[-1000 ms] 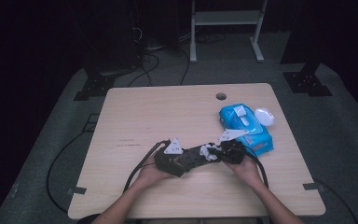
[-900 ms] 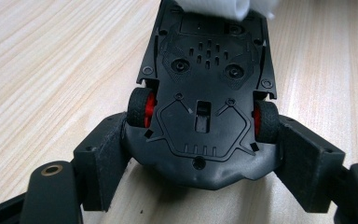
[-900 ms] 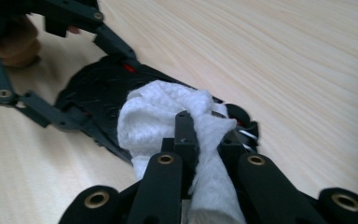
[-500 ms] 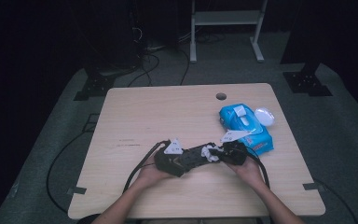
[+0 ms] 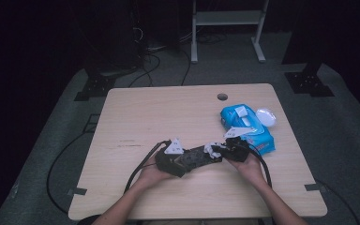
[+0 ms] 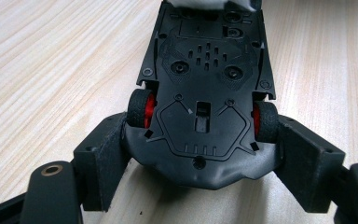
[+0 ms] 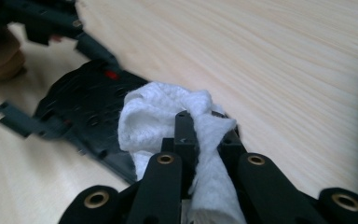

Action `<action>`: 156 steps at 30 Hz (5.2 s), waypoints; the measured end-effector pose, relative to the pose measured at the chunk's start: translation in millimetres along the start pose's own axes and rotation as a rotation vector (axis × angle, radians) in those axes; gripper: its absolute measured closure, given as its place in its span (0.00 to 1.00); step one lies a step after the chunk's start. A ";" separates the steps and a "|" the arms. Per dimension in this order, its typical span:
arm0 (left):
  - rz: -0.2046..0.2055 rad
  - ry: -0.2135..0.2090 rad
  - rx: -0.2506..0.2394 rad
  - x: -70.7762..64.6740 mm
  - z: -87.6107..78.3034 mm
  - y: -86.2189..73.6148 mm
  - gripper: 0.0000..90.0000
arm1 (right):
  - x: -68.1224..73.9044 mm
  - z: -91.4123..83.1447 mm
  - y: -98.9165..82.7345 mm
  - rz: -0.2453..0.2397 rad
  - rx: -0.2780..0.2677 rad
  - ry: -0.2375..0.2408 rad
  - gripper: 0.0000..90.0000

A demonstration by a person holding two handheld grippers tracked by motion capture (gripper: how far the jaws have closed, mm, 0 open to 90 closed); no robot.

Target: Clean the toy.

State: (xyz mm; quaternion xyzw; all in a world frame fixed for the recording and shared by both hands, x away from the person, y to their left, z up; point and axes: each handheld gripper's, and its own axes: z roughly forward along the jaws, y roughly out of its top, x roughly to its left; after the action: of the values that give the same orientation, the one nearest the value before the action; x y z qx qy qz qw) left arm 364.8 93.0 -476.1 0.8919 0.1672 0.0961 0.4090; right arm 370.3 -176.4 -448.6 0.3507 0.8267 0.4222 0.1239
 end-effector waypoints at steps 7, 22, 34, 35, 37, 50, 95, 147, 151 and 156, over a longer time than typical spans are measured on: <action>-0.002 0.004 0.014 2.1 -0.7 -1.3 0.26 | 8.8 17.2 12.1 -0.029 -0.023 0.020 0.92; -0.008 0.004 0.012 2.5 -1.9 -2.4 0.26 | 8.4 26.4 21.2 -0.009 -0.010 -0.008 0.92; 0.013 0.012 0.022 1.6 -1.8 -0.9 0.26 | 7.4 27.5 22.9 0.002 -0.014 -0.009 0.92; 0.011 0.010 0.022 2.1 -2.0 -1.0 0.26 | 8.3 28.7 22.9 -0.004 -0.012 -0.011 0.92; 0.007 0.006 0.012 2.2 -2.6 -0.7 0.26 | 4.1 27.8 21.8 0.007 -0.011 -0.012 0.92; 0.017 0.007 0.011 2.3 -3.6 0.3 0.26 | 1.7 24.5 20.4 0.011 -0.008 -0.029 0.92; -0.021 -0.001 -0.006 5.7 -4.7 0.1 0.26 | -10.4 8.9 6.1 0.042 0.002 -0.033 0.92; -0.005 -0.015 0.009 4.5 -4.7 1.5 0.26 | 16.5 6.6 4.5 -0.066 0.041 -0.029 0.89; -0.005 -0.016 0.007 5.0 -4.7 1.3 0.26 | 8.0 -1.7 1.4 -0.069 0.075 -0.034 0.91; -0.014 -0.019 0.004 5.0 -4.4 1.4 0.26 | 16.7 -4.6 -0.6 -0.088 0.077 -0.009 0.92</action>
State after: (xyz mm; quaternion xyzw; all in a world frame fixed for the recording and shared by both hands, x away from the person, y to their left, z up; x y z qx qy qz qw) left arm 368.4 97.1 -472.1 0.8924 0.1700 0.0845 0.4093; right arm 355.7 -168.1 -444.8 0.3206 0.8564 0.3824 0.1326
